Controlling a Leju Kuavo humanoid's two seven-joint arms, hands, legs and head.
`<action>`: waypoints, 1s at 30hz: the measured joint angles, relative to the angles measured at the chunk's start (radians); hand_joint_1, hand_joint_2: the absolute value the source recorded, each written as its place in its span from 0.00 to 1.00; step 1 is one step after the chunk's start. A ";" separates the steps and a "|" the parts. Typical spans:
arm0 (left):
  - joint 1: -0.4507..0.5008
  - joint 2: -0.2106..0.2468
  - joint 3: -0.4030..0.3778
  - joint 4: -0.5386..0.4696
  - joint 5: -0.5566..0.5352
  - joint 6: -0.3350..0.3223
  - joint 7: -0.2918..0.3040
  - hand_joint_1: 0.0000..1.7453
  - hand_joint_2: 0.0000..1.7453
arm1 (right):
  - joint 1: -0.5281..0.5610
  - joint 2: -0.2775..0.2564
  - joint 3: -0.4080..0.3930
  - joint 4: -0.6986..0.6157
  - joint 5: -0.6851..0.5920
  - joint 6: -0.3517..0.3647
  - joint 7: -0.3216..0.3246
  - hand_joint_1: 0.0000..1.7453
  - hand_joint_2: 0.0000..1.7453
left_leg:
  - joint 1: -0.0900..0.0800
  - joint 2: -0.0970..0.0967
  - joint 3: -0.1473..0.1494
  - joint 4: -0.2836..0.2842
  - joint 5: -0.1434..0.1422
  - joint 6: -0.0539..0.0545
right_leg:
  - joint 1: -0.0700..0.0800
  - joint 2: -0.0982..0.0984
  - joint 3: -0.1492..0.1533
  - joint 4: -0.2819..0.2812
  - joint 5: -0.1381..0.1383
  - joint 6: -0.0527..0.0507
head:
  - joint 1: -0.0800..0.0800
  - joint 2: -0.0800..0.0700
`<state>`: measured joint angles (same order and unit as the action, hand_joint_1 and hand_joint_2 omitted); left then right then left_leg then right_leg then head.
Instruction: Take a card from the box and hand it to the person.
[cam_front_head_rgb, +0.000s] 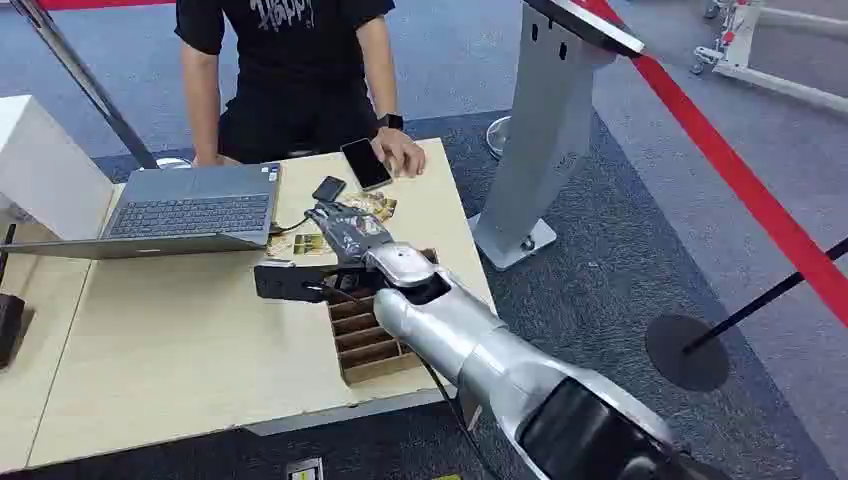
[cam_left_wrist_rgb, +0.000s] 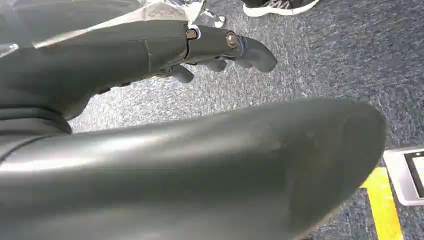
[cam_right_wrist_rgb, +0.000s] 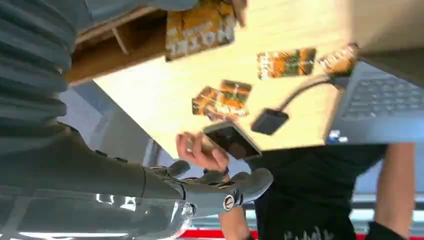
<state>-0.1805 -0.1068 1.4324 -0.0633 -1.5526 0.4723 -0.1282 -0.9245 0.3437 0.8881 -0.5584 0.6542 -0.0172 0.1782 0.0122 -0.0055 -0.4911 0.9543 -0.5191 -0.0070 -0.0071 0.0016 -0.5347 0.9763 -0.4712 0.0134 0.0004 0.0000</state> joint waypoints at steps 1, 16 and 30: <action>0.000 0.000 0.001 0.000 0.000 0.000 0.000 0.00 0.00 | -0.002 0.001 0.001 -0.009 0.005 -0.003 0.005 0.06 1.00 | 0.000 0.000 0.000 0.000 0.000 0.000 | 0.000 0.000 0.000 0.000 0.000 0.000 | 0.000 0.000; 0.000 0.000 0.018 0.000 0.000 0.000 -0.005 0.00 0.00 | -0.003 0.005 0.014 -0.015 -0.030 0.023 0.066 0.44 1.00 | 0.000 0.000 0.000 0.000 0.000 0.000 | 0.000 0.000 0.000 0.000 0.000 0.000 | 0.000 0.000; 0.000 -0.002 0.018 0.000 0.000 0.000 -0.004 0.00 0.00 | 0.017 0.006 0.038 0.074 -0.059 0.031 0.085 0.54 1.00 | 0.000 0.000 0.000 0.000 0.000 0.000 | 0.000 0.000 0.000 0.000 0.000 0.000 | 0.000 0.000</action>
<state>-0.1805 -0.1083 1.4504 -0.0633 -1.5526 0.4726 -0.1320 -0.9072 0.3494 0.9262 -0.4845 0.5951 0.0141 0.2632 0.0122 -0.0056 -0.4907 0.9542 -0.5191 -0.0071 -0.0071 0.0016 -0.5346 0.9762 -0.4712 0.0134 0.0004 0.0000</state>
